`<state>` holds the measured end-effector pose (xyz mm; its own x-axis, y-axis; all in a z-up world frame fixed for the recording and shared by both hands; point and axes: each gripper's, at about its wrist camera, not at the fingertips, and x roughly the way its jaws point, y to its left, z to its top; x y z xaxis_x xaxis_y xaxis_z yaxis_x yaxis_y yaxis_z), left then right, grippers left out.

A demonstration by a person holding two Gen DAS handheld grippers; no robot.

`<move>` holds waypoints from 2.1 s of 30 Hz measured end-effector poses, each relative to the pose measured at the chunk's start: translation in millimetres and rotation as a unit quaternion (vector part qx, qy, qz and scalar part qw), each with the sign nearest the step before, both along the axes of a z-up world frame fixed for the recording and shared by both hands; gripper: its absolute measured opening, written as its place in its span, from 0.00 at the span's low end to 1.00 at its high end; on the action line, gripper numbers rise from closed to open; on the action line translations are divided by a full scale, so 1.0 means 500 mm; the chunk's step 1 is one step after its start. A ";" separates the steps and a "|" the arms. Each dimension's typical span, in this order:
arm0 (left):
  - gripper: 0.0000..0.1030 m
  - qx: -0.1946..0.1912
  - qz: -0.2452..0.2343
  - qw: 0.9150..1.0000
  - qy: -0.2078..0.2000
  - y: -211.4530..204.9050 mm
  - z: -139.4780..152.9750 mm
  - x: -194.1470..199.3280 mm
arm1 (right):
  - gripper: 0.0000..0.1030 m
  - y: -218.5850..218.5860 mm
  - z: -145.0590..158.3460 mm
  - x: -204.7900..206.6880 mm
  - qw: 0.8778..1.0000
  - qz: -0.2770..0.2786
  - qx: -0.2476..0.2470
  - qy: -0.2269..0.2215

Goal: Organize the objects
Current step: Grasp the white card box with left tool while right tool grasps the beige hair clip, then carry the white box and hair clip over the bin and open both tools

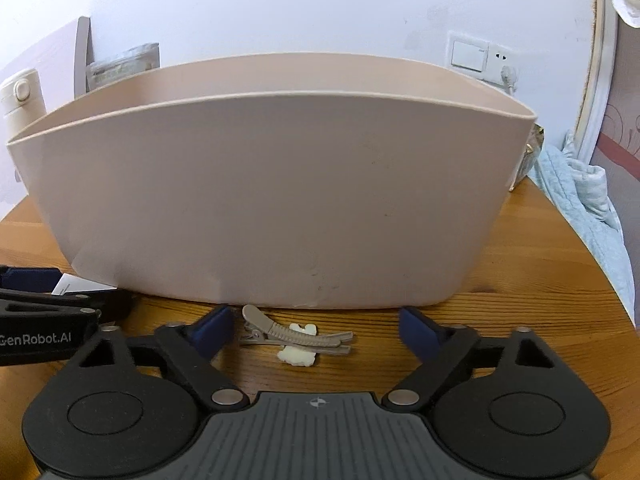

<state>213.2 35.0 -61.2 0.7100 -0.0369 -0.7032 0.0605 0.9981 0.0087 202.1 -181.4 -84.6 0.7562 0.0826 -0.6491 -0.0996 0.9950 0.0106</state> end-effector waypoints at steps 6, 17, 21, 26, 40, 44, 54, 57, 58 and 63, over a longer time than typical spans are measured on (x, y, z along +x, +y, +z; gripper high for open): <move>0.58 0.000 -0.003 1.000 0.004 0.004 0.004 -0.012 | 0.52 0.000 0.013 -0.007 1.000 0.007 0.000 0.001; 0.58 -0.003 -0.013 1.000 0.013 0.000 0.016 -0.050 | 0.49 -0.011 0.027 -0.049 1.000 0.027 0.012 0.007; 0.58 -0.004 -0.019 1.000 0.014 0.000 0.029 -0.066 | 0.49 -0.016 0.040 -0.074 0.999 0.036 0.015 -0.002; 0.58 -0.009 -0.025 1.000 0.011 0.004 0.060 -0.089 | 0.49 -0.028 0.072 -0.106 0.999 0.040 0.029 -0.018; 0.58 -0.025 -0.062 0.997 -0.034 0.001 0.169 -0.136 | 0.49 -0.053 0.175 -0.176 0.994 0.053 0.045 -0.079; 0.58 -0.029 -0.067 0.996 -0.052 -0.001 0.200 -0.133 | 0.49 -0.055 0.205 -0.177 0.993 0.054 0.046 -0.096; 0.58 -0.024 -0.074 0.992 -0.102 -0.006 0.278 -0.089 | 0.49 -0.064 0.266 -0.147 0.989 0.049 0.046 -0.131; 0.58 -0.019 -0.072 0.991 -0.111 -0.011 0.292 -0.065 | 0.49 -0.069 0.280 -0.132 0.988 0.046 0.044 -0.141; 0.58 -0.018 -0.072 0.991 -0.113 -0.012 0.296 -0.058 | 0.49 -0.069 0.284 -0.126 0.988 0.046 0.043 -0.144; 0.58 0.001 -0.069 0.990 -0.122 -0.029 0.303 -0.012 | 0.49 -0.070 0.301 -0.088 0.987 0.041 0.040 -0.150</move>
